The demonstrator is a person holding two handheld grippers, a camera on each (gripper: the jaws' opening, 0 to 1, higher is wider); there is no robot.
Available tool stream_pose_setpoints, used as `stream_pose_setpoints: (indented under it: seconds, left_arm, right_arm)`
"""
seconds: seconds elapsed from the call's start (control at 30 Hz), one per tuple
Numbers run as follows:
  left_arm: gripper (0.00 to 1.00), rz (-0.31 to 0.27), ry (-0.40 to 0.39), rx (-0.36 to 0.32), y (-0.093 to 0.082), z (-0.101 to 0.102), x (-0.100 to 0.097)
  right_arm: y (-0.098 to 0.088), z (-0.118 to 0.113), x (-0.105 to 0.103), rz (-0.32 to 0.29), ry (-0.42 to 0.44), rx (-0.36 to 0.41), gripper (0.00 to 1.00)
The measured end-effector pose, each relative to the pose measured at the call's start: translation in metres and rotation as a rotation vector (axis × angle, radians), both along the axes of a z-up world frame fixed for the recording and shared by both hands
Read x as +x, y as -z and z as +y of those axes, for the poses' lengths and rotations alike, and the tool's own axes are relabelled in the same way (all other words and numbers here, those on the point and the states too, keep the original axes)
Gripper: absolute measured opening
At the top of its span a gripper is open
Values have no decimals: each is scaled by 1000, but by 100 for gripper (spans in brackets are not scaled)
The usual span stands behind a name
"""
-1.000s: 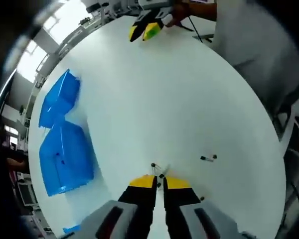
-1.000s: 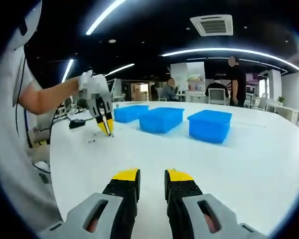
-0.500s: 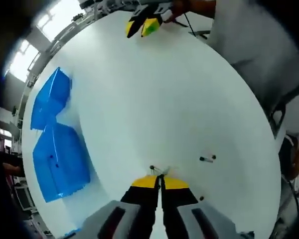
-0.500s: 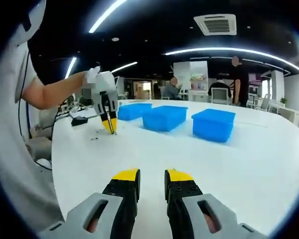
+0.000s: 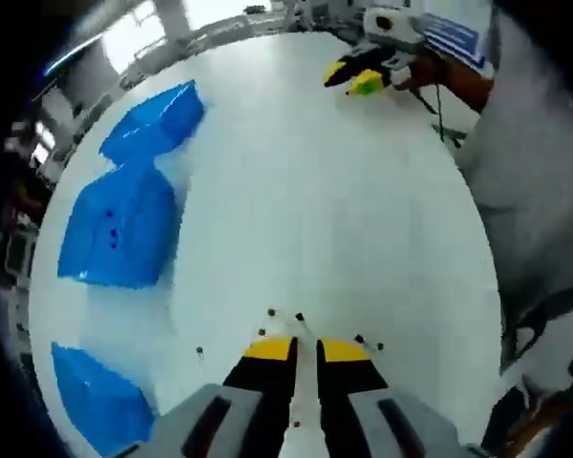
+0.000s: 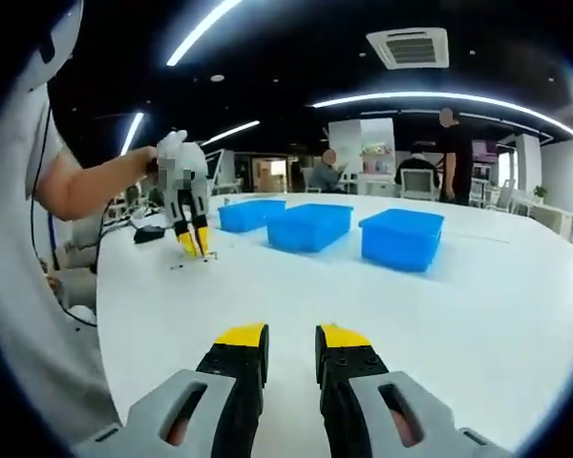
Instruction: Pick up the resistors one by one and place each resistor into its matching bin, sorting the parts by color and model until every resistor is separated into the correct bin for its type
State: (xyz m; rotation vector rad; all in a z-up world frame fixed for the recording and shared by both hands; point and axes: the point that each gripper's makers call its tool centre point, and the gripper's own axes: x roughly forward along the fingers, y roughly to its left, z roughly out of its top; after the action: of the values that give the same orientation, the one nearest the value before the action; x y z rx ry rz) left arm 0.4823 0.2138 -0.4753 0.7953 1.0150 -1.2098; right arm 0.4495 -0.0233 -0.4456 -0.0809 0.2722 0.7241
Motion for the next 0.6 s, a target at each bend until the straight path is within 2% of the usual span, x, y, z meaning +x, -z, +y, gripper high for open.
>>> stream_pose_setpoints:
  seconds: [0.03,0.07,0.1,0.27,0.33,0.37,0.5,0.6]
  left_arm:
    - [13,19,-97,-43,-2,-5,0]
    - [13,24,-160,-95,-4,-12,-1]
    - [13,21,-176,-120,-6,-16,-3]
    - [13,-47,-195,-82,-5,-17,-3]
    - [13,-57,-204,-99,-5,-19,3]
    - [13,-57,-207,-102,-5,-20,4]
    - [12,-70,-212,-34,6,-13,7]
    - [11,-44,-220,-58,6,-13,5]
  right_arm:
    - [-1,-1,0,-2,3,5,22]
    - [-1,-2,0,-3,9,10,22]
    - [0,-3,0,-2,14,14,22]
    - [5,-3,0,14,13,24,22]
    - [6,-2,0,12,3,20,22]
    - [5,-3,0,11,0,18,22]
    - [5,-4,0,7,-6,13,22]
    - [5,-7,0,12,4,19,22]
